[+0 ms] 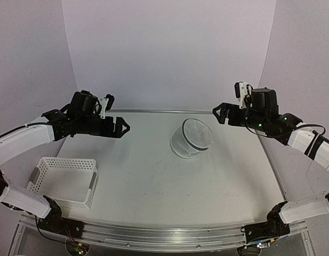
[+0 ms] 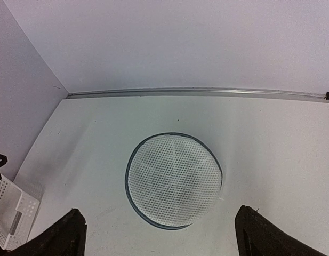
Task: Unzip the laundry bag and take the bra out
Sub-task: Set the laundry bag at the center of the board.
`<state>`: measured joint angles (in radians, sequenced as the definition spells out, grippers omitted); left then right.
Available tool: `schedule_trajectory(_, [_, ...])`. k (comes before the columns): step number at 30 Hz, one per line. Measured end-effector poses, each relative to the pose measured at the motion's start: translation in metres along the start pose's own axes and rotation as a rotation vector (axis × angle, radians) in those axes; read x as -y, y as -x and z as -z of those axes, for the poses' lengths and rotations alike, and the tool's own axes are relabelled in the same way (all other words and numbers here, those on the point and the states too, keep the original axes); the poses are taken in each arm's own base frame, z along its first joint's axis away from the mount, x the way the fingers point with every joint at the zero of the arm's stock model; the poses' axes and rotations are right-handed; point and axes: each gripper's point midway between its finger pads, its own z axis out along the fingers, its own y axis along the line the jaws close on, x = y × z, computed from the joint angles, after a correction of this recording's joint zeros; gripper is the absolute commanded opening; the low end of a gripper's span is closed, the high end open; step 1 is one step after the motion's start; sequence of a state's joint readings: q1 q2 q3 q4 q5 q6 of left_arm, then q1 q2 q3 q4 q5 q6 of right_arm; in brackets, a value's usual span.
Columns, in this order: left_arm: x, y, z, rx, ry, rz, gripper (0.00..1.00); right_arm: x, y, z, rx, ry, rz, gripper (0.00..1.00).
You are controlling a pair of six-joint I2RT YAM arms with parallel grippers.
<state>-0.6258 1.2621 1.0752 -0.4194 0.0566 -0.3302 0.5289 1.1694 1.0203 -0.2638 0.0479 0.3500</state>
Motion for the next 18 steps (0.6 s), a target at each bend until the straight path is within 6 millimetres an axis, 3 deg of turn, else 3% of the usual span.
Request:
schedule_trajectory(4, [0.002, -0.001, -0.008, -0.023, -0.006, -0.014, 0.99, 0.005, 0.008, -0.011, 0.001, -0.057, 0.017, 0.98])
schedule_trajectory(8, [0.003, -0.006, -0.014, -0.045, -0.011, -0.020, 0.99, 0.017, 0.003, -0.027, -0.028, -0.133, 0.060, 0.98])
schedule_trajectory(18, [0.007, -0.011, -0.017, -0.067, -0.037, -0.020, 0.99, 0.047, -0.018, -0.092, -0.190, -0.172, 0.098, 0.98])
